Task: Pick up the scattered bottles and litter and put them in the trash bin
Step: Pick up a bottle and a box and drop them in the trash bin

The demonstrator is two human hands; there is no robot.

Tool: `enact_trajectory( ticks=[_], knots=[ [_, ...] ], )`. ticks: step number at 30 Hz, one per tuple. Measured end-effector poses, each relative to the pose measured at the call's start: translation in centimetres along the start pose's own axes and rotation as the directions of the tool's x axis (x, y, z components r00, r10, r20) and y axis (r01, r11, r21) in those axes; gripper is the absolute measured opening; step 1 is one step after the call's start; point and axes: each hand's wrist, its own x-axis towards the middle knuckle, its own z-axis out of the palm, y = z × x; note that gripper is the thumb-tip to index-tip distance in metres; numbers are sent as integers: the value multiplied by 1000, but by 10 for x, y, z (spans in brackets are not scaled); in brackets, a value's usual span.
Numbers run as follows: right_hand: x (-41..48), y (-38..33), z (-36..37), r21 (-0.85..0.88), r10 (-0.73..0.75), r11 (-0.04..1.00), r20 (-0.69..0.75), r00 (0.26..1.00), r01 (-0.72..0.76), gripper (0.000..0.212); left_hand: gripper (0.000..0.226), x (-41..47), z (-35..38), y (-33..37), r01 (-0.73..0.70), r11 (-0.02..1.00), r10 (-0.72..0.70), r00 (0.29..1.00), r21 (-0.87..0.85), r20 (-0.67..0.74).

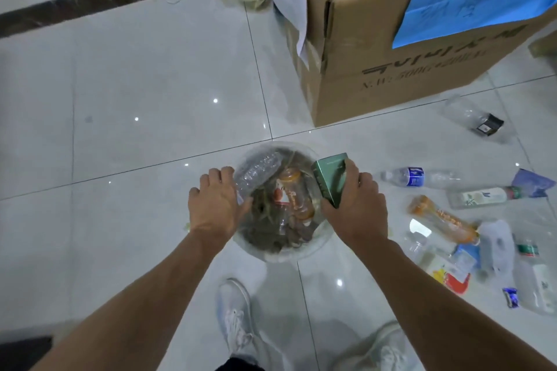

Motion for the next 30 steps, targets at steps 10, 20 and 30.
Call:
enact_trajectory(
  ticks=[10, 20, 30],
  knots=[
    [2, 9, 48, -77, -103, 991, 33, 994, 105, 82, 75, 29, 76, 66, 60, 965, 3, 971, -257, 239],
    [0, -4, 48, -104, -132, 985, 46, 990, 136, 79, 75, 26, 79, 38, 99, 947, 11, 941, -306, 337],
    [19, -47, 91, 17, 43, 999, 132, 990, -46, 62, 27, 10, 67, 1, 29, 812, 21, 997, -583, 80]
  ],
)
